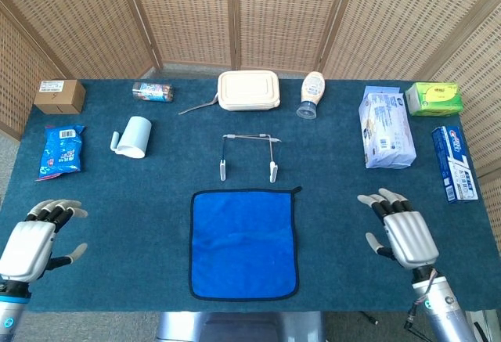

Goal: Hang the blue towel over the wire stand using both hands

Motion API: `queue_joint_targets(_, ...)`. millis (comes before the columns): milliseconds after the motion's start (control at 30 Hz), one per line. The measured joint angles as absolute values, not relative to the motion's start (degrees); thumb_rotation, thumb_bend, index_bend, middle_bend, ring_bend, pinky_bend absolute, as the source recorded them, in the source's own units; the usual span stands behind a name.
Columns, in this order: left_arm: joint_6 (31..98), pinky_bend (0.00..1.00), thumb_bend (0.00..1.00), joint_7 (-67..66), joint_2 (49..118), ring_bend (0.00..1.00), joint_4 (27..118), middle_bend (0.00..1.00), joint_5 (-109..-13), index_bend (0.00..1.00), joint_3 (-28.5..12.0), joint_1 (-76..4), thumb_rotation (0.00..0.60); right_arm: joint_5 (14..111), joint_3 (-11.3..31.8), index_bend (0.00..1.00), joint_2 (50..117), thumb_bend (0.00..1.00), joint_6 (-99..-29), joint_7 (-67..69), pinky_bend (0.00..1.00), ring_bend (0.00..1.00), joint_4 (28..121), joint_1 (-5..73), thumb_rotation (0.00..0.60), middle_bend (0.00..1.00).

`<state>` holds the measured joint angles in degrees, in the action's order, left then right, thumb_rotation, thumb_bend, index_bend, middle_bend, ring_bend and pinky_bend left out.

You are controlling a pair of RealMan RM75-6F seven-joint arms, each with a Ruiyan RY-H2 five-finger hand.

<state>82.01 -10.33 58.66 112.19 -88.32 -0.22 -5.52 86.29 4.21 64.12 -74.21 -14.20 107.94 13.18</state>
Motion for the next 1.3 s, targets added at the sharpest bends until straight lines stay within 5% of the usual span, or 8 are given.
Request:
queue_joint_targets(567, 81.34, 0.20, 0.32, -8.80, 58.89, 0.27, 114.39, 0.31, -91.31, 0.37, -0.17, -7.12, 0.600, 97.67, 1.70, 0.20, 75.89, 0.18, -66.54, -6.49, 0.21, 0.09, 94.59, 22.79, 0.600, 0.24)
queue_joint_targets(1300, 80.48, 0.20, 0.32, -10.04, 59.20, 0.27, 115.31, 0.31, -90.08, 0.37, -0.44, -8.11, 0.600, 105.29, -1.15, 0.20, 86.26, 0.11, -66.65, 0.31, 0.21, 0.06, 75.66, 30.20, 0.600, 0.22)
